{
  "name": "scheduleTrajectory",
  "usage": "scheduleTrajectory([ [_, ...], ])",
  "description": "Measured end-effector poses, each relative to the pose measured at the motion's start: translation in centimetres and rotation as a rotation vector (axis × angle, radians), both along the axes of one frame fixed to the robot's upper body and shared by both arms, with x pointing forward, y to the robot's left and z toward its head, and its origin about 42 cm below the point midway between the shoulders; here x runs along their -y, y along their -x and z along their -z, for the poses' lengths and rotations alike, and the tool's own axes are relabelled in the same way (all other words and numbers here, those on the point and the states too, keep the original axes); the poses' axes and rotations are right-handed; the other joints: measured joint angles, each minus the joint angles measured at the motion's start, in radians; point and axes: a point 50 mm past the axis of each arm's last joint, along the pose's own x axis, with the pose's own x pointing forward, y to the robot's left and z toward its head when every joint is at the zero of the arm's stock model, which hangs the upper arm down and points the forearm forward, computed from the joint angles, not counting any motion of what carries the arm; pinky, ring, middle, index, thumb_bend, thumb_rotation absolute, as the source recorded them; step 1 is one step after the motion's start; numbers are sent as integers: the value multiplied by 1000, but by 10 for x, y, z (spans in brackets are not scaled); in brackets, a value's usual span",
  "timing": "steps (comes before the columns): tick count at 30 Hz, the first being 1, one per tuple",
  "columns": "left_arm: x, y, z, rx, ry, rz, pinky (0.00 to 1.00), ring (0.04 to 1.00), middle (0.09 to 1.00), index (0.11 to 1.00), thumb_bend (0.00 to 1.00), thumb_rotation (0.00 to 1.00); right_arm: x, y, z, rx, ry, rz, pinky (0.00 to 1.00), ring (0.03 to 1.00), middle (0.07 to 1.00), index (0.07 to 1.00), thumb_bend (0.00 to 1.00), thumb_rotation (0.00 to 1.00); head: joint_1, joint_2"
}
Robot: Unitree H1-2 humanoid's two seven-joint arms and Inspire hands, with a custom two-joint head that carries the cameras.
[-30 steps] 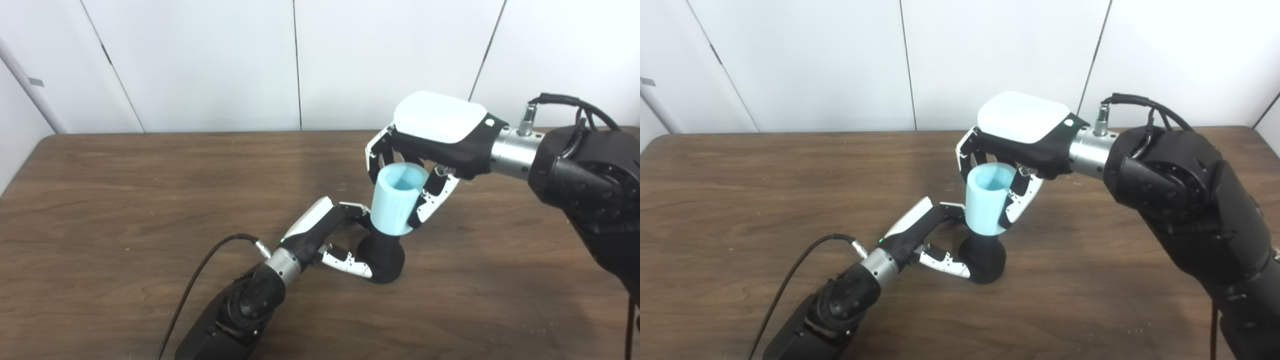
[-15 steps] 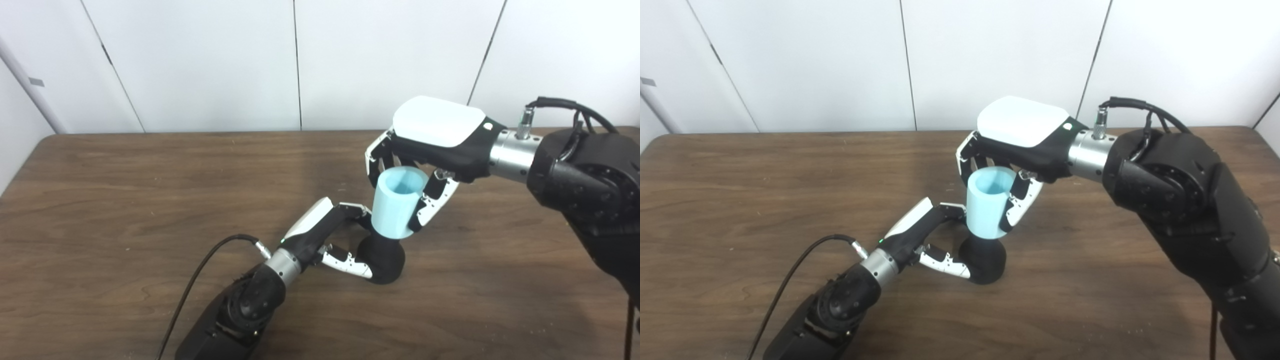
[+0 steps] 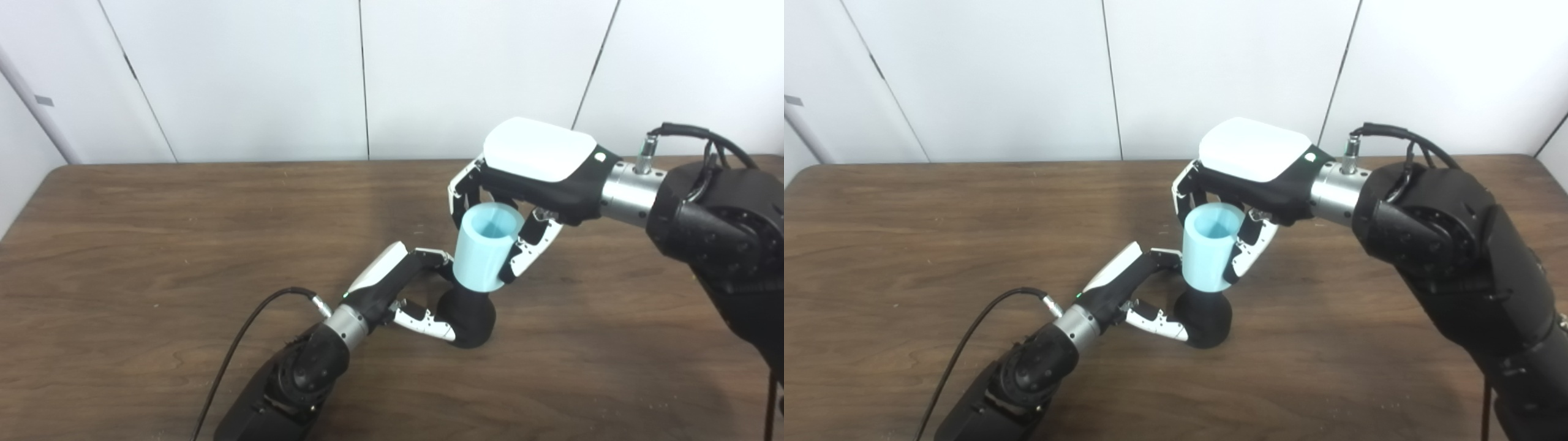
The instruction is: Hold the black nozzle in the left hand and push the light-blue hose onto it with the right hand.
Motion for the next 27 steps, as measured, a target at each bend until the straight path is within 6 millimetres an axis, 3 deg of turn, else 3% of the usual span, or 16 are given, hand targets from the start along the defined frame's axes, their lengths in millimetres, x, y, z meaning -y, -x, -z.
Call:
scheduleTrajectory([
  [9, 0, 0, -1, 4, -2, -3, 788, 710, 609, 483, 514, 80, -2, -2, 8, 10, -35, -14, 244, 320, 428, 515, 525, 0, 3, 2],
  [27, -1, 0, -1, 2, -2, -2, 840, 718, 608, 483, 514, 80, -5, -1, 13, 29, -13, -24, 277, 334, 416, 516, 524, 0, 3, 8],
])
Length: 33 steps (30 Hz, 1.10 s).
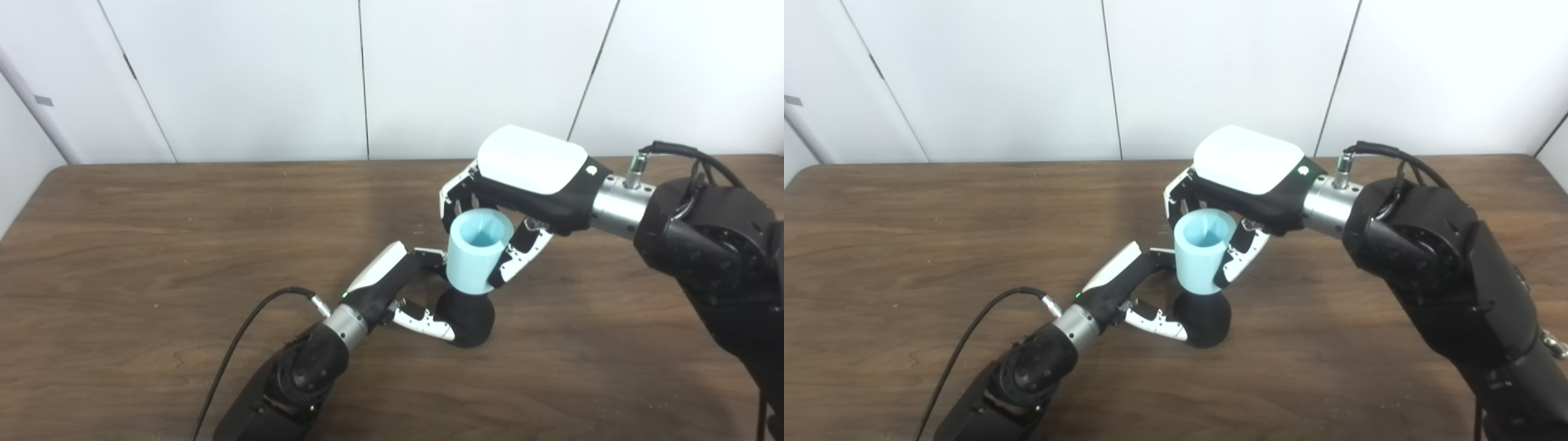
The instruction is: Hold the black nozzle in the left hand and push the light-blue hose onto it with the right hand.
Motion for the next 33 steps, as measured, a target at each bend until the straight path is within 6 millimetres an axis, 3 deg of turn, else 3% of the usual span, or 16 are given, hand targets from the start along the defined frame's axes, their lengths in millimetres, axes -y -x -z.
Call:
scheduleTrajectory([
  [4, 0, 0, 0, -1, 1, 1, 850, 723, 608, 483, 514, 80, -1, -1, 0, -13, 23, 2, 265, 322, 410, 515, 524, 0, 0, 0],
  [9, 1, 1, 0, -5, 3, 6, 842, 716, 608, 483, 514, 80, -3, -3, -6, -32, 61, 7, 310, 375, 437, 514, 526, 0, 2, 3],
  [14, 1, 1, 0, -4, 4, 7, 831, 714, 608, 483, 514, 80, 0, -4, -6, -66, 57, 20, 264, 321, 410, 515, 523, 0, 0, 5],
  [28, 1, 1, 0, -7, 2, 12, 892, 732, 610, 483, 514, 79, 12, -8, 4, -107, -20, 49, 204, 282, 402, 513, 522, 0, 2, 6],
  [33, 1, 1, 0, -6, 0, 13, 870, 730, 610, 483, 514, 79, 14, -6, 8, -88, -38, 41, 239, 302, 411, 517, 523, 0, 3, 8],
])
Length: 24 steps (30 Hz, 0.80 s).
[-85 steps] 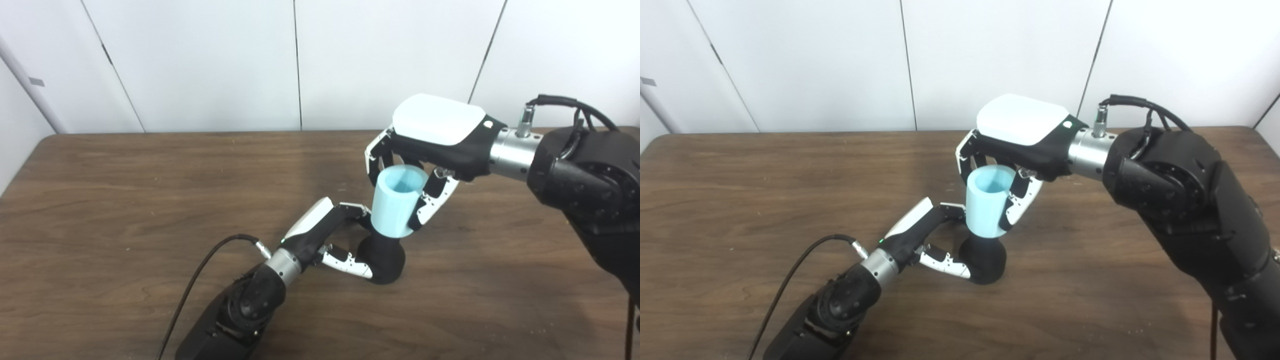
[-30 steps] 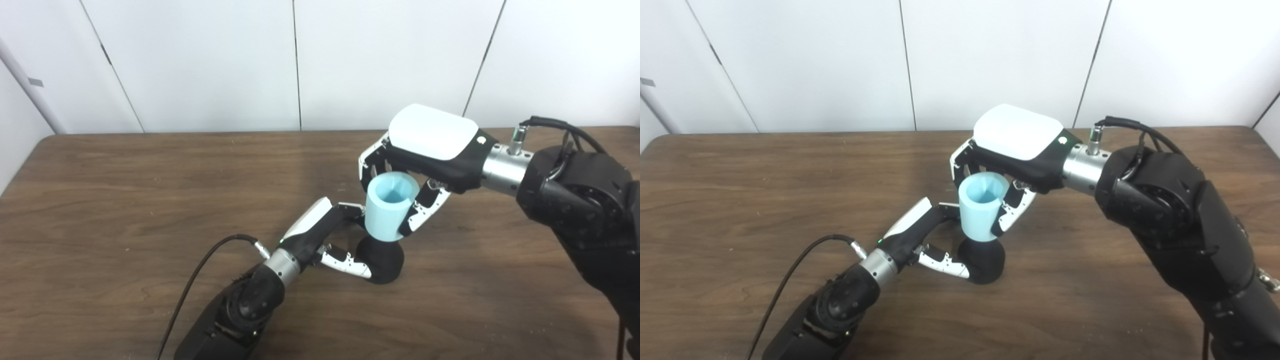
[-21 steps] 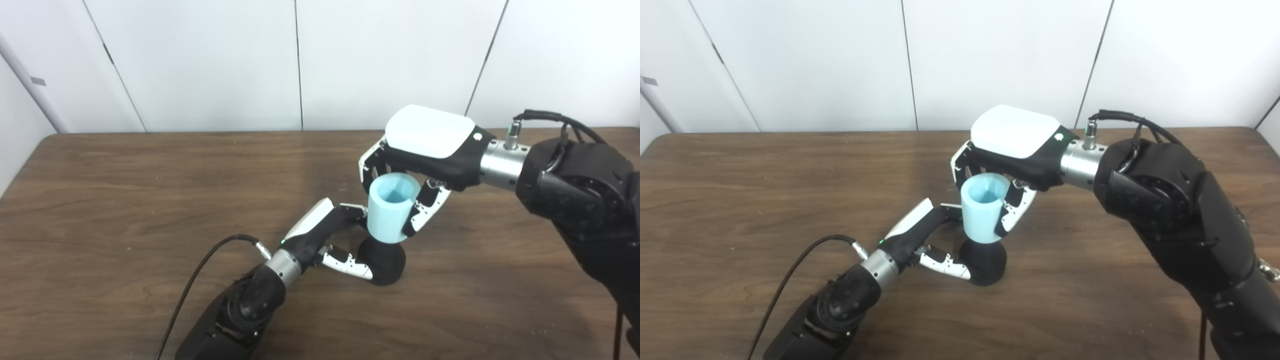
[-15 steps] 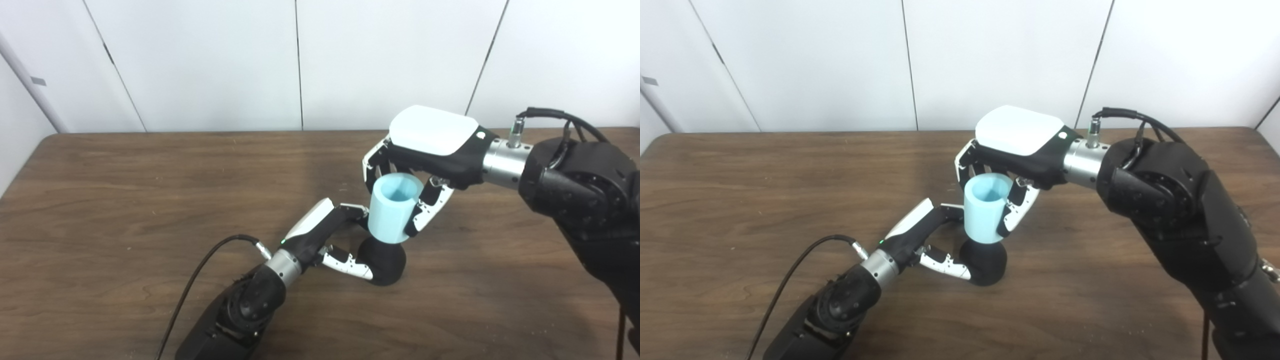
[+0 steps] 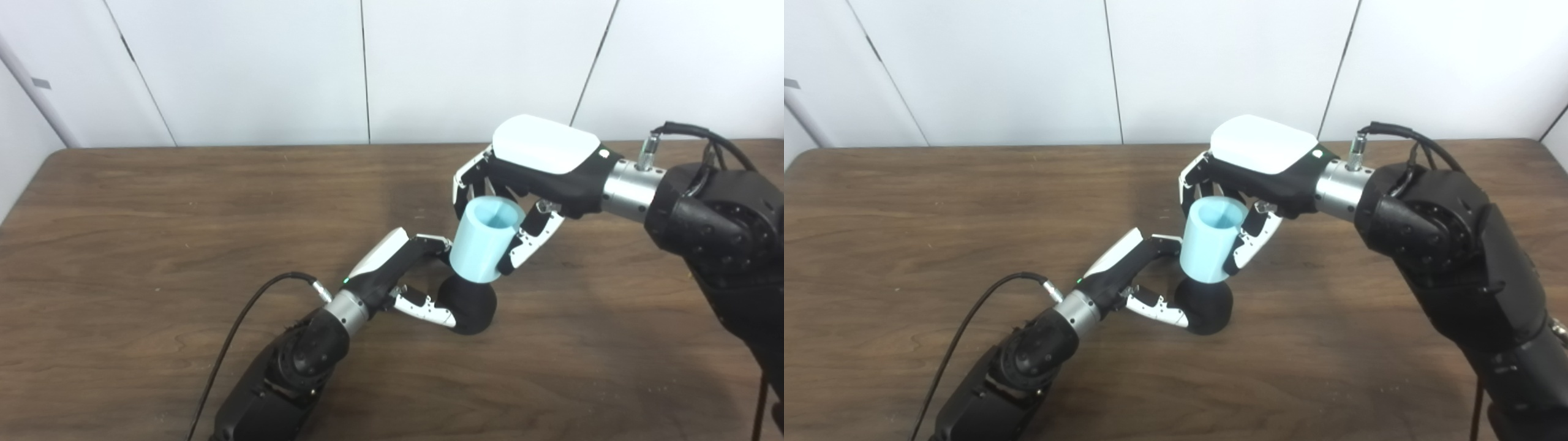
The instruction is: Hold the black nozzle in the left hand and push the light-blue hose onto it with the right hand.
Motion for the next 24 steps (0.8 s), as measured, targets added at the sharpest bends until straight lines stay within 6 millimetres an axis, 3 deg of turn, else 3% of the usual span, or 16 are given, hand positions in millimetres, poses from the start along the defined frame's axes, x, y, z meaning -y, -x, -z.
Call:
scheduleTrajectory([
  [7, -1, -1, -1, 3, -6, 3, 903, 735, 612, 483, 514, 79, -2, 3, 3, 26, 8, -16, 287, 352, 431, 515, 525, 0, -2, 0],
  [12, -1, -1, -1, 2, -8, 7, 917, 746, 613, 483, 514, 80, -6, 6, 5, 42, 32, -43, 231, 308, 411, 515, 523, 0, 2, 0],
  [24, -2, -1, -1, -5, -8, 14, 925, 749, 616, 483, 514, 81, -17, 11, 3, 94, 94, -92, 347, 384, 452, 507, 527, 0, 0, 2],
])
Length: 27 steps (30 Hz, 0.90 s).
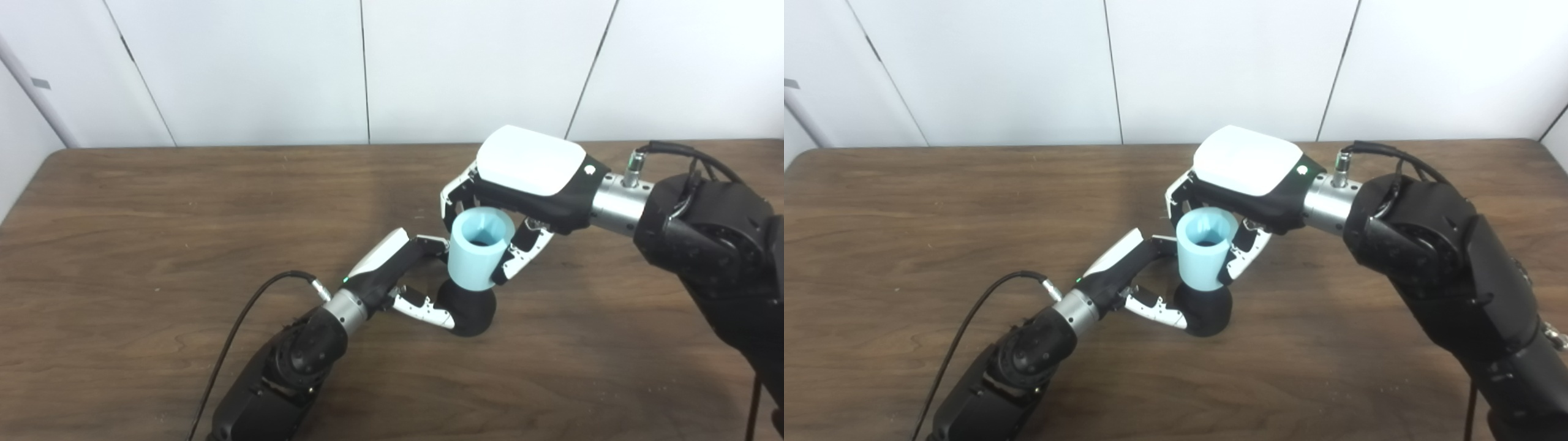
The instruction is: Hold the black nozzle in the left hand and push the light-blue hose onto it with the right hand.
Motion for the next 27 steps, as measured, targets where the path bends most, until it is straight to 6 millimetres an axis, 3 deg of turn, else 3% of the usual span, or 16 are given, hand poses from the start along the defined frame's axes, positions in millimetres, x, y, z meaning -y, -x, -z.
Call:
scheduleTrajectory([
  [17, 1, 1, 0, -1, 2, 1, 902, 738, 616, 483, 514, 81, -2, 0, -3, -19, 35, 10, 333, 387, 447, 512, 527, 0, -5, 3],
  [24, 1, 1, 0, 0, 2, 1, 905, 737, 616, 483, 514, 81, 3, -1, 0, -33, 5, 28, 249, 316, 413, 519, 523, 0, -2, 3],
  [27, 1, 1, 0, 0, 3, 1, 918, 737, 616, 483, 514, 81, 8, 0, 3, -49, -23, 44, 216, 276, 464, 489, 530, 0, -5, 3],
])
